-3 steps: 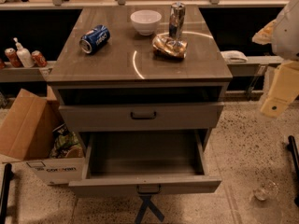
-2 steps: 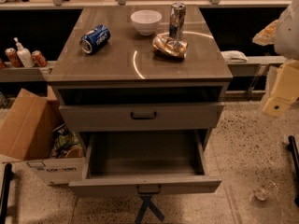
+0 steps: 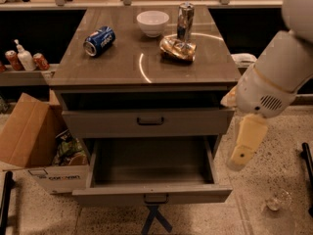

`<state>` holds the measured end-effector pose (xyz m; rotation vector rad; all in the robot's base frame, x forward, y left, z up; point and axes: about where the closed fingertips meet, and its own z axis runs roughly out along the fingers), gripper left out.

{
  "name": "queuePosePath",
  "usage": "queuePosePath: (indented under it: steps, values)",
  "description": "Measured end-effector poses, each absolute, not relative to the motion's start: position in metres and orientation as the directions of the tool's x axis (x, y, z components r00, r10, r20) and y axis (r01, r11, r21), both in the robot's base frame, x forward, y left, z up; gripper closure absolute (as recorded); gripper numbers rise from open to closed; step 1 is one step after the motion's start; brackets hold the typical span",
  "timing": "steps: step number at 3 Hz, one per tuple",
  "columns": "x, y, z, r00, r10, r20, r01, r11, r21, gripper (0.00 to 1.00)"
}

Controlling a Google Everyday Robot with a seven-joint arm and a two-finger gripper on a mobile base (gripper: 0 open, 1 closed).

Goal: Close middle drawer

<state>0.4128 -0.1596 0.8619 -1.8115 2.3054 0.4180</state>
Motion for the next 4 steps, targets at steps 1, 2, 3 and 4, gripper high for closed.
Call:
queuePosePath:
  steps: [1,2,3,4]
  values:
    - [0.387,-0.131,0.800,-0.253,-0.913,-0.319,-0.949,0.170,0.266,0.00]
    - [0.379,-0.129,0.787,-0.256,-0.916,-0.308,-0.941,0.163,0.297,0.00]
    - [0.379,-0.123,0.788,-0.255,-0.921,-0.295,-0.940,0.164,0.300,0.00]
    - [0.381,-0.113,0.738,-0.253,-0.939,-0.233,-0.920,0.159,0.359,0.19]
